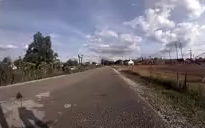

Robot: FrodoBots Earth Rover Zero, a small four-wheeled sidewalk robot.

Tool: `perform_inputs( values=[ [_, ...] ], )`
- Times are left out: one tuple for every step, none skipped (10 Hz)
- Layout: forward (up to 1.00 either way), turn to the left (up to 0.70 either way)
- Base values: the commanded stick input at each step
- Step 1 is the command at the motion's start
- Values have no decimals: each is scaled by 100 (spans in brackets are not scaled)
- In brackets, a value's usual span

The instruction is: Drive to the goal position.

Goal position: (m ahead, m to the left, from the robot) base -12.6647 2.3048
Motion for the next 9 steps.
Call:
perform_inputs(
  values=[
    [6,0],
    [6,0],
    [6,0],
    [6,0],
    [6,0],
    [6,0],
    [6,0],
    [6,0],
    [6,0]
  ],
)
